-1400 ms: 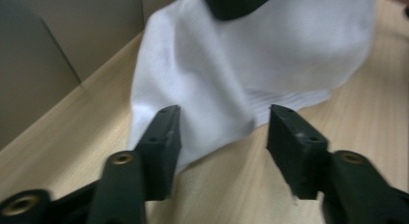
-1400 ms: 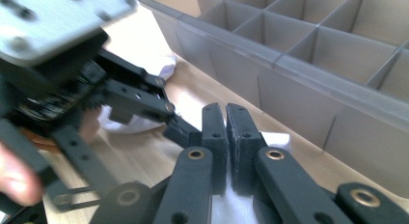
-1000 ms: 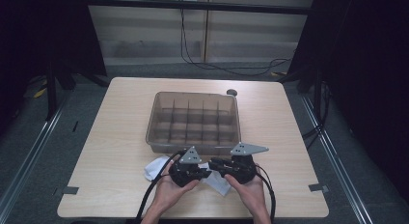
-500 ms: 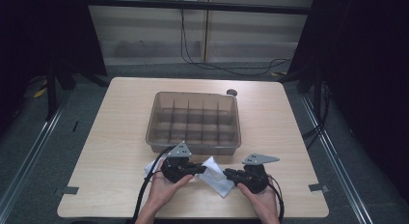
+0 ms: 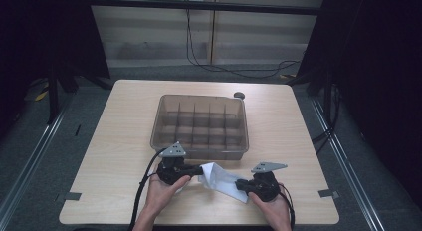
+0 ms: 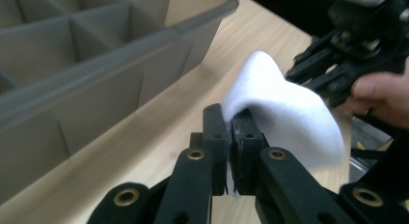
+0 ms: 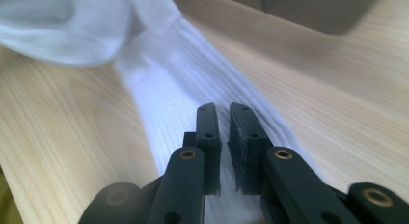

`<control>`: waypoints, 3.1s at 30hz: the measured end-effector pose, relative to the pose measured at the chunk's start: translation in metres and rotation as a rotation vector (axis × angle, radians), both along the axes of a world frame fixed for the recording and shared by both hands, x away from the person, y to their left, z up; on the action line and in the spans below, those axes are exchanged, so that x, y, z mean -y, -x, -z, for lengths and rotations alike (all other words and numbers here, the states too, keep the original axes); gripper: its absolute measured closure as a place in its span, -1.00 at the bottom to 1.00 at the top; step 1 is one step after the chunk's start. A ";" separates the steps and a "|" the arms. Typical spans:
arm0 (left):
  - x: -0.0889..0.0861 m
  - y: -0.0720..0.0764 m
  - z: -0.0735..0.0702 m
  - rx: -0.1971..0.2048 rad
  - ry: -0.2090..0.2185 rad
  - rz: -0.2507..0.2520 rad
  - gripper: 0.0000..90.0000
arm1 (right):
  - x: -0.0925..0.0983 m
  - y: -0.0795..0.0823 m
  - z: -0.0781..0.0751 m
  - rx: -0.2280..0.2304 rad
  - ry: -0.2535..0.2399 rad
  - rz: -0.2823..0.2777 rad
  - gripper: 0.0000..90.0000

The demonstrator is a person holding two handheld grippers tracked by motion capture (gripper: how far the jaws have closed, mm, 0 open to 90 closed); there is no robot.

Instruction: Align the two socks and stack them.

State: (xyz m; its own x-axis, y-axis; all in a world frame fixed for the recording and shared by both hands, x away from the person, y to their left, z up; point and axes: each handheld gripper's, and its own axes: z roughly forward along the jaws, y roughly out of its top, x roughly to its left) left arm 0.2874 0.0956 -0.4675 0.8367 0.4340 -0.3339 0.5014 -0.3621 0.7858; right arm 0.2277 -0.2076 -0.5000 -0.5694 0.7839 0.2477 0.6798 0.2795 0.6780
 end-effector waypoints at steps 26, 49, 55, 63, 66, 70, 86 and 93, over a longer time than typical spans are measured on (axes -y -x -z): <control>0.034 0.005 0.027 0.013 -0.180 0.025 0.30 | -0.026 -0.006 -0.003 0.039 0.059 -0.013 0.63; 0.046 0.032 0.031 0.007 -0.171 0.142 0.30 | 0.024 -0.007 -0.005 0.051 0.139 0.123 0.53; 0.050 0.033 0.032 0.003 -0.167 0.155 0.27 | 0.028 -0.007 -0.007 0.043 0.150 0.156 0.44; 0.054 0.033 0.031 0.001 -0.171 0.164 0.36 | -0.006 -0.016 -0.018 0.069 0.070 0.040 0.40; 0.056 0.032 0.033 -0.011 -0.153 0.173 0.39 | -0.024 -0.024 -0.016 0.058 0.078 0.003 0.32; 0.058 0.032 0.032 -0.007 -0.163 0.182 0.54 | -0.033 -0.031 -0.006 0.038 0.086 -0.016 0.30; 0.012 0.024 0.019 0.011 -0.091 0.038 0.49 | -0.040 -0.022 -0.031 0.105 0.059 -0.045 0.92; 0.003 0.018 0.016 0.013 -0.095 0.014 0.47 | -0.044 -0.028 -0.023 0.076 0.113 -0.031 0.67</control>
State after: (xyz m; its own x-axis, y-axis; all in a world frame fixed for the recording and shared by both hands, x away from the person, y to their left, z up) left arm 0.2698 0.0931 -0.4832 0.8467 0.4517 -0.2811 0.4860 -0.4417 0.7541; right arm 0.2557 -0.1635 -0.4774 -0.6074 0.7861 0.1144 0.6179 0.3770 0.6900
